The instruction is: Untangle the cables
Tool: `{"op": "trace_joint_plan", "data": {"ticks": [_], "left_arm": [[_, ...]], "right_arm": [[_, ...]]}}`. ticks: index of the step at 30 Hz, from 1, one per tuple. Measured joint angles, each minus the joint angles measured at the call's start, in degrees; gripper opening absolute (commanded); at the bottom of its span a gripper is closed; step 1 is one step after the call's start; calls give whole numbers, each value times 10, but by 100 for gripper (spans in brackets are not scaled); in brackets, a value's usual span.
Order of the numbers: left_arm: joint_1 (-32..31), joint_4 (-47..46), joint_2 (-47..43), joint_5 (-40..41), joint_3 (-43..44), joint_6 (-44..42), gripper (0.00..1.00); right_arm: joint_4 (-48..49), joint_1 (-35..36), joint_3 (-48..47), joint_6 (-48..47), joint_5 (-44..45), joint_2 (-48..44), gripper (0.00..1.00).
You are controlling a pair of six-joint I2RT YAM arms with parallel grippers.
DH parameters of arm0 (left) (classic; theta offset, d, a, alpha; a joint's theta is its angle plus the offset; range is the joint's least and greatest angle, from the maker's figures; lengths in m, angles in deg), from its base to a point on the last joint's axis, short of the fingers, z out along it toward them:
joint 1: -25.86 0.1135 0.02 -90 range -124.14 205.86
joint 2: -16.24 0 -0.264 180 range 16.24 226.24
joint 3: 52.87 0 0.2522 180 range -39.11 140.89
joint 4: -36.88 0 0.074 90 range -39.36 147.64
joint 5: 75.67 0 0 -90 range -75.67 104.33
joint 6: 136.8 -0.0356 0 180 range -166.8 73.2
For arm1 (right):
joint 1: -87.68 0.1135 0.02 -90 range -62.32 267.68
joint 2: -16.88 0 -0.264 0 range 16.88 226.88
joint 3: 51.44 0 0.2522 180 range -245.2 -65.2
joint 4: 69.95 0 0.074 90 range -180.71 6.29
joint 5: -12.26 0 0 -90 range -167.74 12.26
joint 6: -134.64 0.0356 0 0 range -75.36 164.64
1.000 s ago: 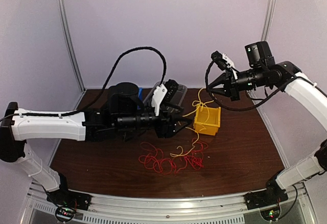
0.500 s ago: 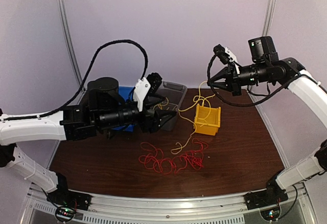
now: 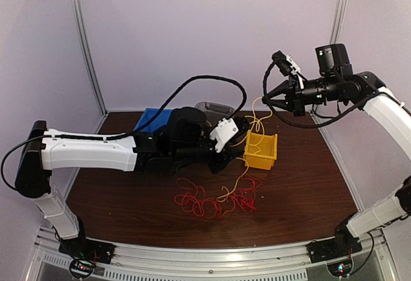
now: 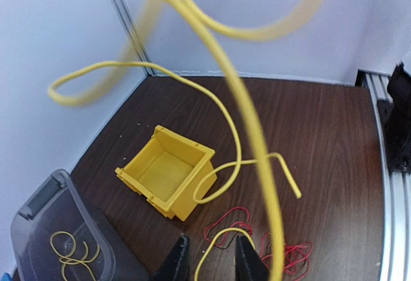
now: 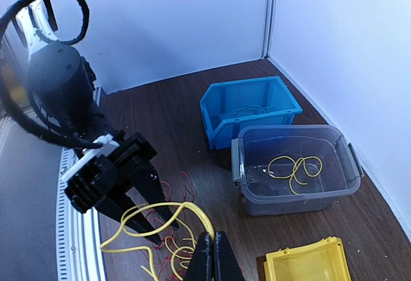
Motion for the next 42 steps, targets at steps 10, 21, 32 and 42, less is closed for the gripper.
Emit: {"op": "trace_joint_plan", "data": {"ticks": [10,21,32,42], "left_arm": [[1,-72,-61,26,-67,9,0],[2,-56,-89,60,13,63,0],[2,-24,-91,65,96,112,0],[2,-25,-92,78,96,146,0]], "right_arm": [[81,-115,25,83,-32,-6,37],[143,-134,168,90,22,-47,63],[112,-39,207,14,-107,-33,85],[242,-9,203,87,-143,4,78]]}}
